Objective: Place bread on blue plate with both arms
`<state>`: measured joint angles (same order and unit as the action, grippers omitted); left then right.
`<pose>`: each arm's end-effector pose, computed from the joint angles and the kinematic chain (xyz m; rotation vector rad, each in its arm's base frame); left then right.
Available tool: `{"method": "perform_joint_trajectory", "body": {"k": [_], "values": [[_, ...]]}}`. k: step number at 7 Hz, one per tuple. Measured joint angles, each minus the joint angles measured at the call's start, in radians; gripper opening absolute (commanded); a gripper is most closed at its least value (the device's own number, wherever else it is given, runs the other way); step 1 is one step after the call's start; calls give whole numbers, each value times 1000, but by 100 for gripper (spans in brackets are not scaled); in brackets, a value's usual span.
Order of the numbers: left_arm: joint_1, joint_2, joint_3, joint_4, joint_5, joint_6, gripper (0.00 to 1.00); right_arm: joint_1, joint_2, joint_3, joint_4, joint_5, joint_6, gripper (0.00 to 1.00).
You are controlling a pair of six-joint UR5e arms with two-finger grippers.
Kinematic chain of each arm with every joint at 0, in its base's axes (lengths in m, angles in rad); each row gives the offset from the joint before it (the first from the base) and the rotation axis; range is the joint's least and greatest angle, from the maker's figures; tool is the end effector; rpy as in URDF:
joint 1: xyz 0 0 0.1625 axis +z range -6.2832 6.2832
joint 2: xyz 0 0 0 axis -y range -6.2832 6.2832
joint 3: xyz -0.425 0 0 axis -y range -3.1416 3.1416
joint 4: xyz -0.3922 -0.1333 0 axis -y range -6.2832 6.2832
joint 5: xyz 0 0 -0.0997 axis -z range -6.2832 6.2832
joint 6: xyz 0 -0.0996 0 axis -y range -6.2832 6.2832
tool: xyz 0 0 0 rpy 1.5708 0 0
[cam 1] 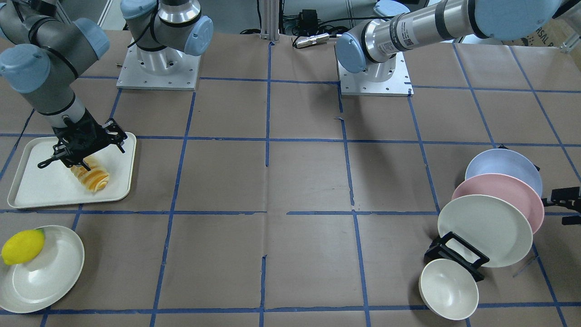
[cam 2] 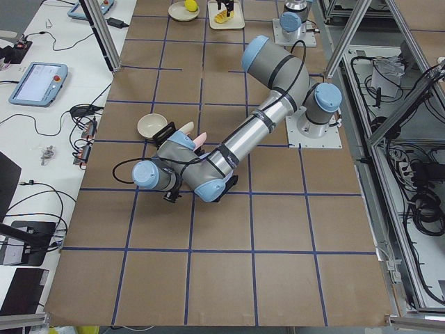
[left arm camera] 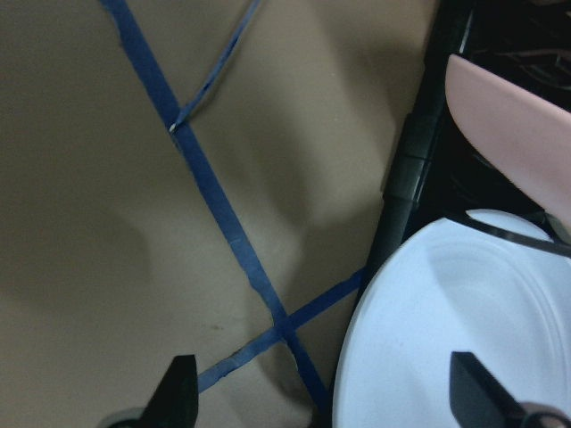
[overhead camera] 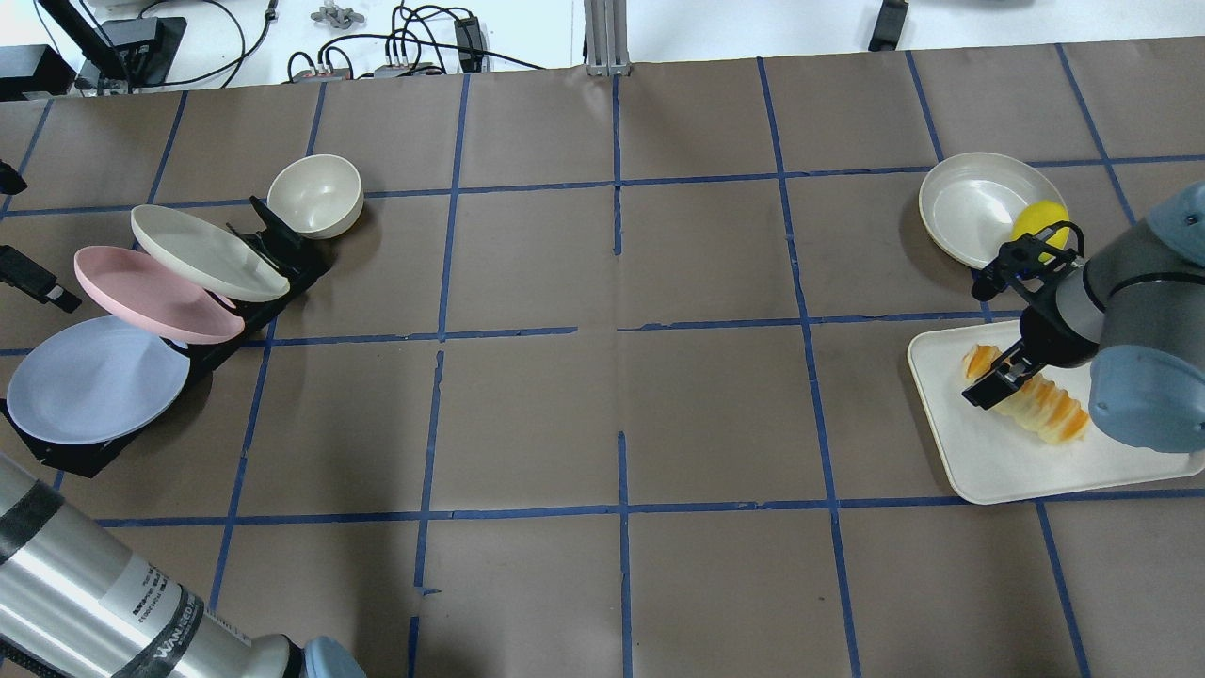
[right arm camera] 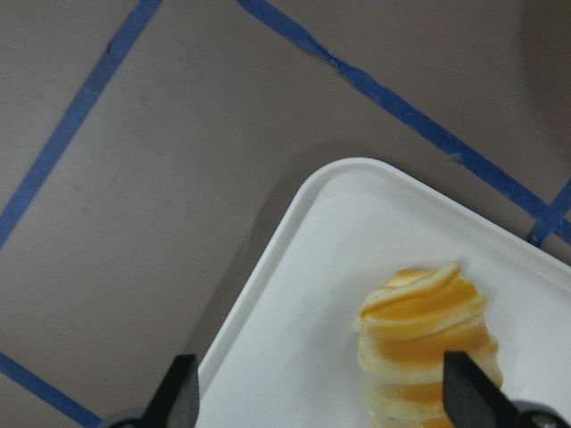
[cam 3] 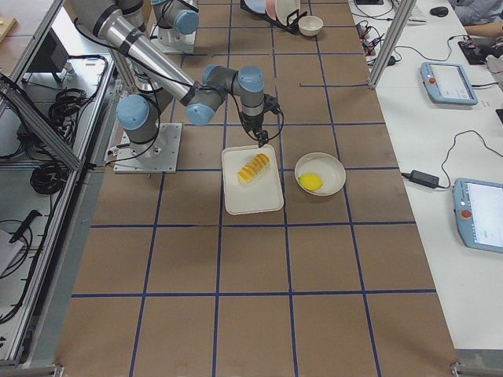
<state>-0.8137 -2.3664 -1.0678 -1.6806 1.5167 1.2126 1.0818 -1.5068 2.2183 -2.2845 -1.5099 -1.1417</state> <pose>0.4019 -0.6272 0.2163 -0.6097 -2.6981 -0.2496 -0.0762 -0.4399 0.2313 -0.9941 2.9369 -0.0711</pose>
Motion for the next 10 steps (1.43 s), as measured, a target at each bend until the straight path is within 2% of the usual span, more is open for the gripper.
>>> {"method": "perform_joint_trajectory", "body": {"k": [3,4,5,6,7,8,9,10], "values": [[5,-18,-15,-3,25,2,97,-78,47,-22,8,78,-68,96],[8,-19,-22,-5,28,1,74,-91,79,-24,-2,80,-98,96],[13,-19,-25,-7,30,-3,39,-96,102,-24,-7,73,-113,96],[17,-19,-24,-8,32,-6,16,-98,110,-23,-9,61,-119,96],[18,-17,-21,-9,35,-12,6,-98,113,-22,-10,50,-122,96],[17,-13,-17,-10,36,-25,3,-98,114,-22,-10,41,-123,96],[16,-8,-12,-13,36,-33,3,-98,116,-22,-10,33,-124,88],[15,1,-5,-16,36,-36,3,-98,120,-22,-10,25,-124,42]]}}
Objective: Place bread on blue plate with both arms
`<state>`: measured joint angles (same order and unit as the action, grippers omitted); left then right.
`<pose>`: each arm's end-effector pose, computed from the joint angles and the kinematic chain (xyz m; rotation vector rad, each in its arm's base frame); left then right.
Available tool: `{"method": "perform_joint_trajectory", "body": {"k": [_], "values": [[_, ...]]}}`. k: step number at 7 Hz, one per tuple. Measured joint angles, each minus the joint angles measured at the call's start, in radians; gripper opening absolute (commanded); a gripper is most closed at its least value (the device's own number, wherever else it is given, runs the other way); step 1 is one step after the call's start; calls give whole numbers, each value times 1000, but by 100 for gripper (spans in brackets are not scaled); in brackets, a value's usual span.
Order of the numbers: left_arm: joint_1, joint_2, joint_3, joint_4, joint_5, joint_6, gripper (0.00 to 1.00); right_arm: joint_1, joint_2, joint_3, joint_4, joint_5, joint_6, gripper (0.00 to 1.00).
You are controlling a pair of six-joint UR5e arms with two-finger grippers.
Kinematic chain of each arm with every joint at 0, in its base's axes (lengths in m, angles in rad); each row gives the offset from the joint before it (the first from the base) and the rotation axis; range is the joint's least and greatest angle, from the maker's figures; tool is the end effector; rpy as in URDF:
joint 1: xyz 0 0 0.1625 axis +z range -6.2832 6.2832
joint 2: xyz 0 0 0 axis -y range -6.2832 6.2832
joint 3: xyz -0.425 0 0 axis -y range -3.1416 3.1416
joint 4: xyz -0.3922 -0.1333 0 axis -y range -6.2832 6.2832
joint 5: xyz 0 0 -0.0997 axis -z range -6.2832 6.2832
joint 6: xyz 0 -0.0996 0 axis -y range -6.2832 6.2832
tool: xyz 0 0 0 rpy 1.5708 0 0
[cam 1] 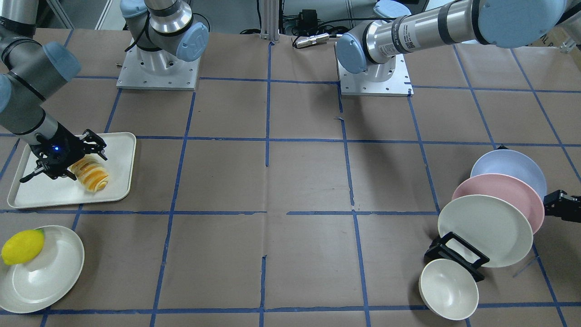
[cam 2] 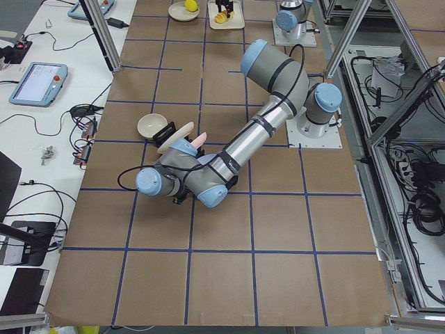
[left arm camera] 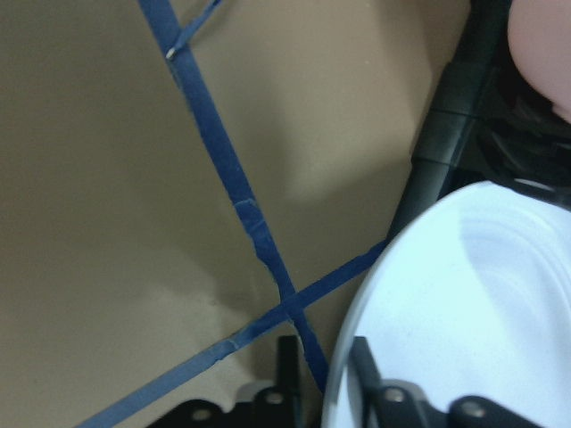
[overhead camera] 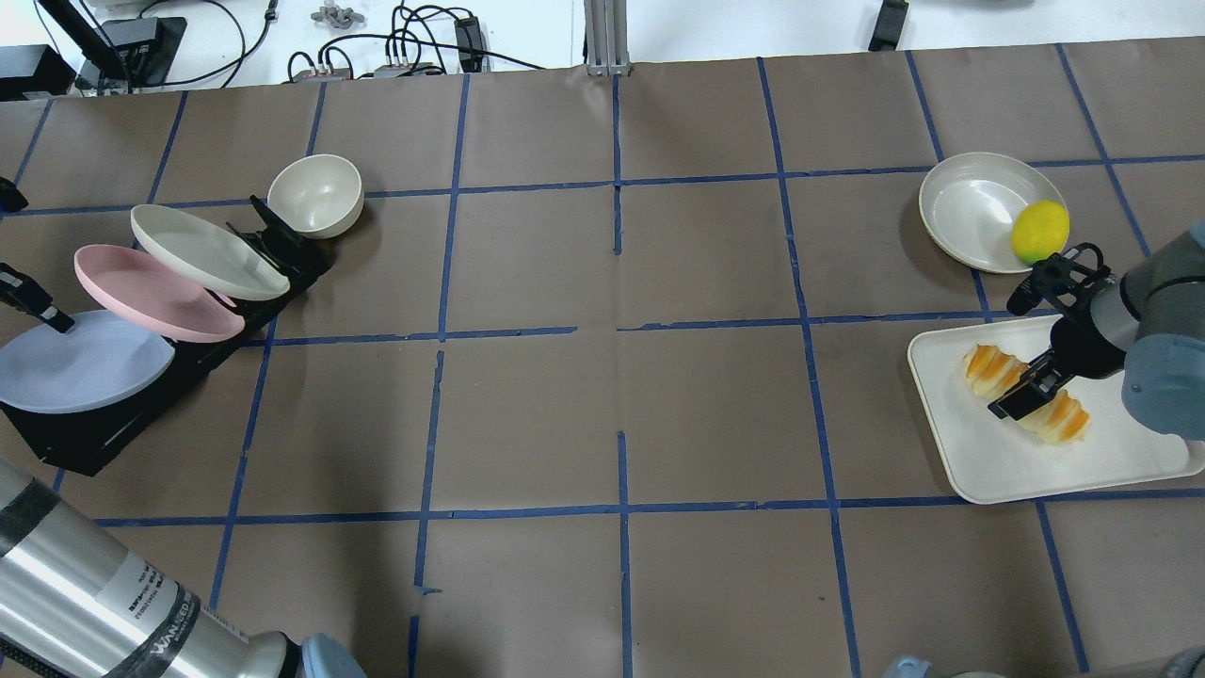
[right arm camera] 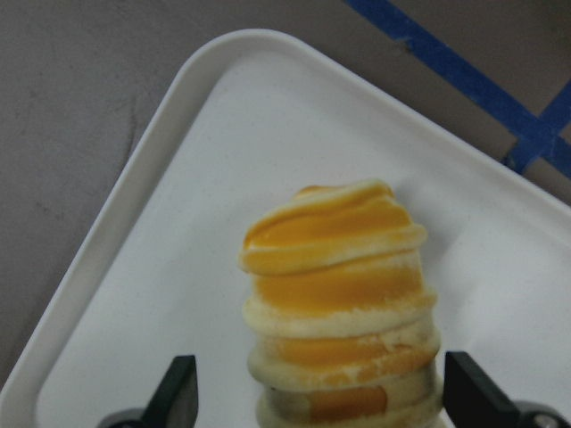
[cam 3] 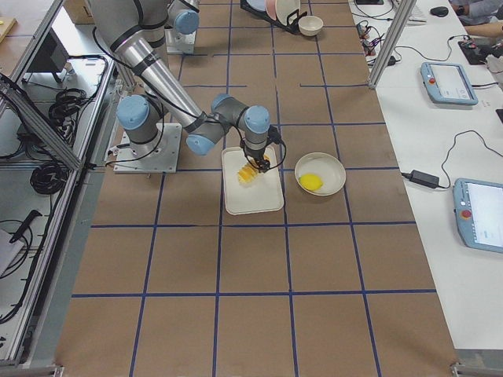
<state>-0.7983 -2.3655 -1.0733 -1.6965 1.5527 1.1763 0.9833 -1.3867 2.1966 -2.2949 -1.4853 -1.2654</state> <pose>0.4116 -0.6159 0.2136 -0.5492 -2.7097 -0.3126 -0.1253 -0.4441 0.1889 -0.9994 2.8515 -0.0254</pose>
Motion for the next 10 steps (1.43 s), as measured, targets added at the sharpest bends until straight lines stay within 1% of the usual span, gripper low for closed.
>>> {"method": "perform_joint_trajectory", "body": {"k": [1,2,4,6,7,8,9,10], "values": [[-1,20,3,-9,3,-3,3,0,4,0,0,-9,0,18],[0,57,5,-39,14,-5,3,0,6,0,0,-16,3,16],[10,161,5,-145,47,-10,3,0,6,-1,0,-24,12,16],[34,298,5,-274,76,-14,3,0,-4,-12,14,-27,41,16],[32,378,0,-338,75,-40,2,0,-25,-39,36,-27,88,16],[10,441,-13,-382,41,-106,2,4,-66,-93,84,-30,146,17],[-52,474,-31,-404,-20,-212,2,13,-105,-173,157,-35,218,17],[-165,487,-61,-395,-67,-361,2,35,-123,-256,226,-43,320,17]]}}
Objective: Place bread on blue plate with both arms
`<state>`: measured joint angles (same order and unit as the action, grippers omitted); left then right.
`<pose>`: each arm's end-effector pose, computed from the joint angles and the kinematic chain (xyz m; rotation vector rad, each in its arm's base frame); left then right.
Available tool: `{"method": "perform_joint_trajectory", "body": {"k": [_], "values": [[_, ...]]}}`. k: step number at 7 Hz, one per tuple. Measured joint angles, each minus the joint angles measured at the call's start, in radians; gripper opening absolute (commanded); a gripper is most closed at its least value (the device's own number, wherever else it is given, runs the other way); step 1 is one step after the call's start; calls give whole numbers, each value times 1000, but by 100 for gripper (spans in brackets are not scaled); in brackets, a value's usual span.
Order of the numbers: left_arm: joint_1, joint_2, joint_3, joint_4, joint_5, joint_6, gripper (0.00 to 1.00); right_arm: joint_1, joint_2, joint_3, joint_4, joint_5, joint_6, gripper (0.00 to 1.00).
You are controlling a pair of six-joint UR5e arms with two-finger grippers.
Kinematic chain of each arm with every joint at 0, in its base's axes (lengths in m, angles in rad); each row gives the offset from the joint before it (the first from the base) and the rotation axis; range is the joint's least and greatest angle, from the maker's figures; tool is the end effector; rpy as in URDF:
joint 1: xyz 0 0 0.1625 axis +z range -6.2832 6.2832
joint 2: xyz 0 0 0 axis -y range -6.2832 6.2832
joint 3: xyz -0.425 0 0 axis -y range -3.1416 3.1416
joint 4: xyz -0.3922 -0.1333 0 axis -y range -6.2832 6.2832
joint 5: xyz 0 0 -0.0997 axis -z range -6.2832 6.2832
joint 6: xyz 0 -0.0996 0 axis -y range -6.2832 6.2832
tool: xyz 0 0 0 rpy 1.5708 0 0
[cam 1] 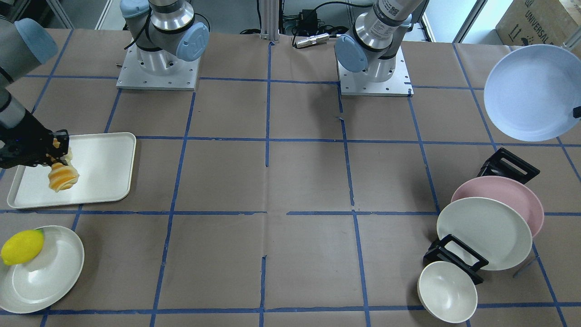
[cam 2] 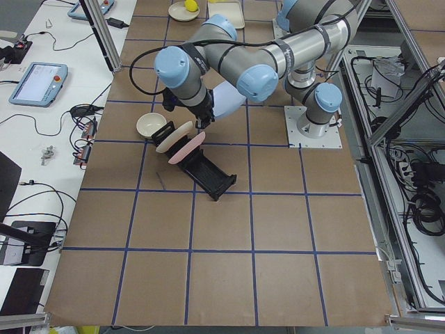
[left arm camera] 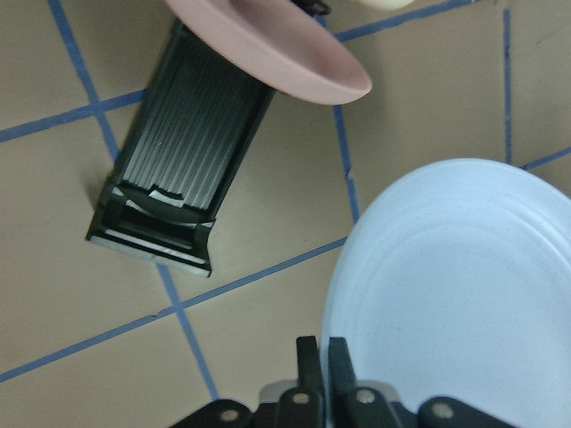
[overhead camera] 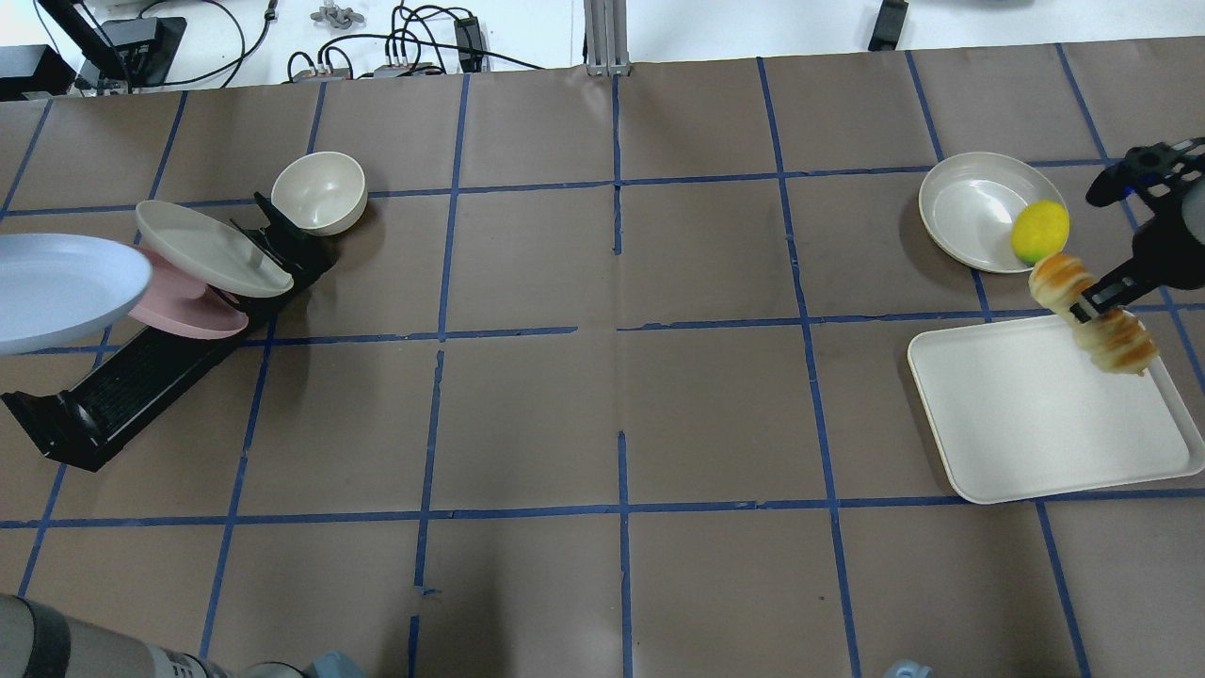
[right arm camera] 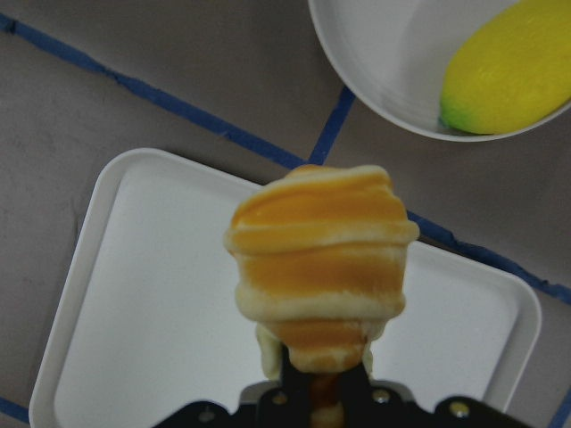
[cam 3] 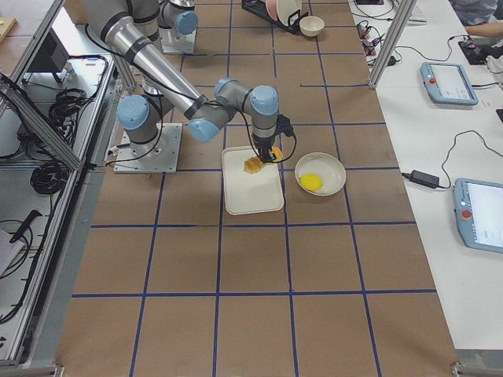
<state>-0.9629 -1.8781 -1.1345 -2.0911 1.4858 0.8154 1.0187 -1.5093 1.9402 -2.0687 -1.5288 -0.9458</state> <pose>0.2102 -0.5503 0.4883 -0.2667 -2.7898 -0.3428 -0.1392 -0.4881 0.3303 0.6132 -3.0636 0.1214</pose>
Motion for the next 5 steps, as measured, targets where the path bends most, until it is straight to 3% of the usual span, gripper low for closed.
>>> {"method": "perform_joint_trajectory", "body": {"k": [3,4,5], "values": [[-322,6,-111,174,-107,-417,2,188,-44,-173,197,-62,347,20],[-384,6,-188,279,-156,-520,3,253,-48,-221,275,-67,452,20],[-434,13,-291,415,-193,-620,3,300,-46,-248,323,-64,529,13]]}}
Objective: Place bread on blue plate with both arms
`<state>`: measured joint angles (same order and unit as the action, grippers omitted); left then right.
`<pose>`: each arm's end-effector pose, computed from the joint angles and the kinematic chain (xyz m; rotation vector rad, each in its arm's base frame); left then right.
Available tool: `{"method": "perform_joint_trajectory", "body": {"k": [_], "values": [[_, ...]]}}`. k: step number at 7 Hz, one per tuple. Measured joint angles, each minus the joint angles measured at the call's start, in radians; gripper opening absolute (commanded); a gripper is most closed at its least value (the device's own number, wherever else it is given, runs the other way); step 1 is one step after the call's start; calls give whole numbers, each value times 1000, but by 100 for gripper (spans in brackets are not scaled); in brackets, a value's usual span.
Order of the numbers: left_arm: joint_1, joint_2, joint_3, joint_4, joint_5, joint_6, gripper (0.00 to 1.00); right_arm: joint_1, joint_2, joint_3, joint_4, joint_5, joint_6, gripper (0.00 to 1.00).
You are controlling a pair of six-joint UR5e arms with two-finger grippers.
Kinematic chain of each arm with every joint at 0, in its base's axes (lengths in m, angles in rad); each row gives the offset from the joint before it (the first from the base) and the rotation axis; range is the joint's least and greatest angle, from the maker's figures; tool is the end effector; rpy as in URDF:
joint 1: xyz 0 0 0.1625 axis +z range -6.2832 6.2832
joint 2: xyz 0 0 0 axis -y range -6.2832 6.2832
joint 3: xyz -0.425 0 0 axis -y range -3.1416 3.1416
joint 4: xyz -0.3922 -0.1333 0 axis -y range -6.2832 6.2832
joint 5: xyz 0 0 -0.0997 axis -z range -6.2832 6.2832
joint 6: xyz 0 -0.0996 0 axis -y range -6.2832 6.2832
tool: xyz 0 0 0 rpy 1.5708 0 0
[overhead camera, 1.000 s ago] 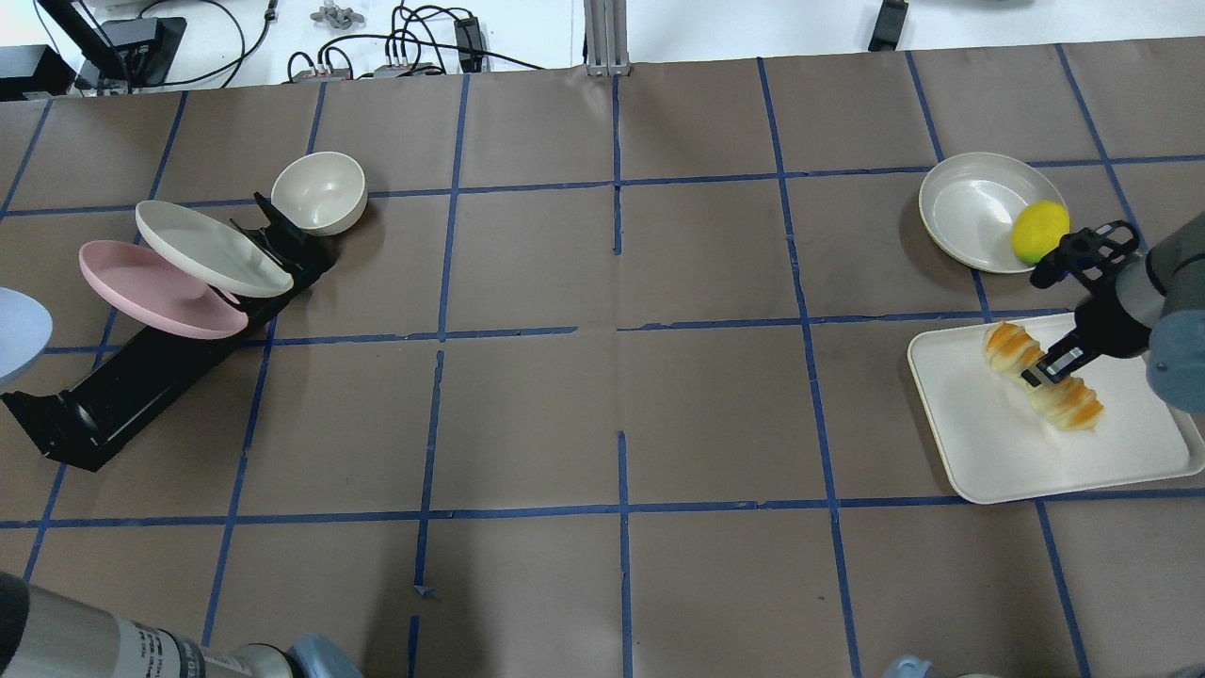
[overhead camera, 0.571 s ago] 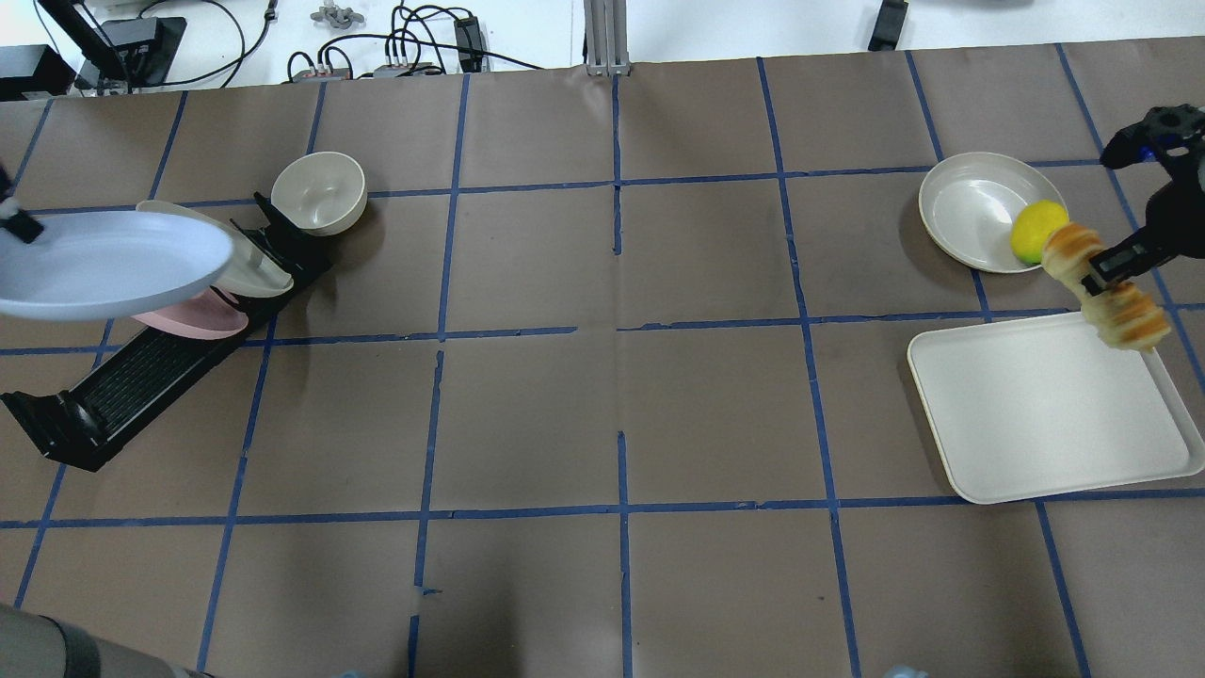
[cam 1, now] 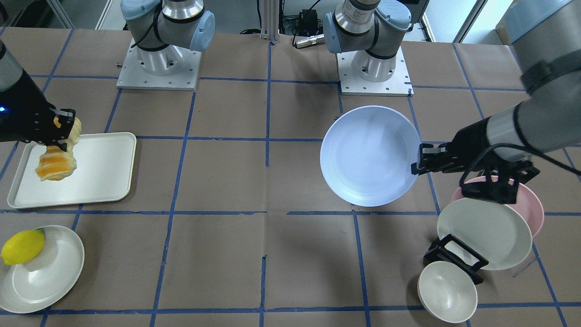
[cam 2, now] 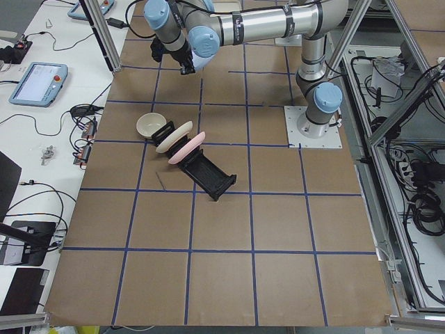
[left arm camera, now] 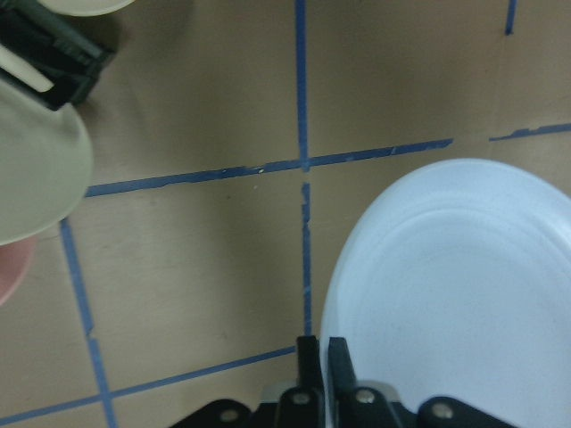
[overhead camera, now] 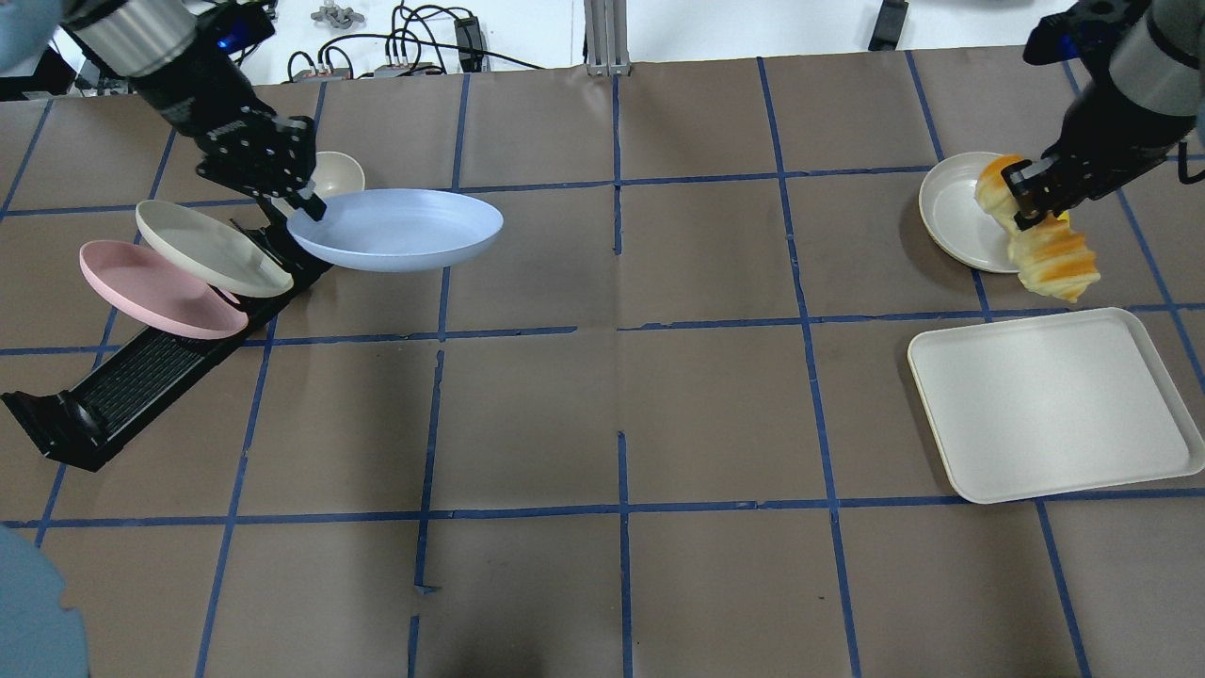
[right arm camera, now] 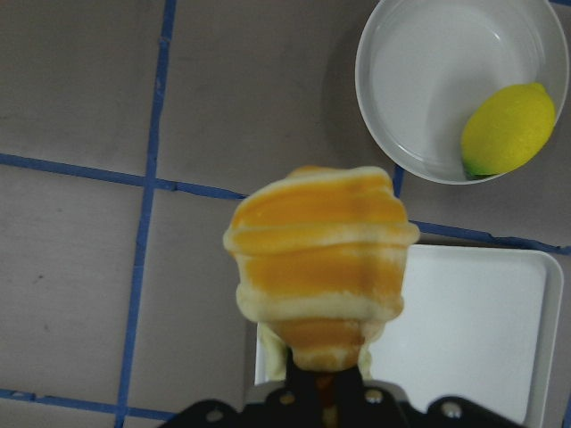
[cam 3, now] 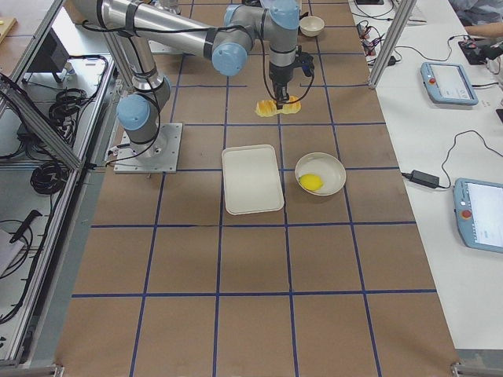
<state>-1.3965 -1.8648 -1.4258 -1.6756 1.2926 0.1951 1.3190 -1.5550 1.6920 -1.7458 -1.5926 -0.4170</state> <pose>-0.0570 -0.6025 0.3933 0.0210 -2.8098 -0.2801 0.0028 -0.5156 0.4382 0.2558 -3.0977 0.0447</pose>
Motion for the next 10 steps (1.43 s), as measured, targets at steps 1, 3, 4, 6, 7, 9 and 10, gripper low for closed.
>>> {"method": "perform_joint_trajectory", "body": {"k": [1,3,4,6,7,9,10], "values": [[-57,5,-100,157,-43,-118,3,42,4,-11,21,5,59,7],[-195,-17,-213,435,-77,-368,4,122,23,-14,35,40,139,6],[-261,-42,-239,526,-77,-465,6,155,40,-9,34,71,168,5],[-341,-92,-267,665,-73,-588,99,236,88,-11,10,88,218,5],[-352,-105,-271,686,-61,-606,100,273,107,-8,-24,91,254,5],[-345,-111,-265,677,-15,-595,100,333,153,-4,-109,88,339,5],[-319,-109,-249,630,-5,-552,100,360,181,-3,-158,87,373,5]]}}
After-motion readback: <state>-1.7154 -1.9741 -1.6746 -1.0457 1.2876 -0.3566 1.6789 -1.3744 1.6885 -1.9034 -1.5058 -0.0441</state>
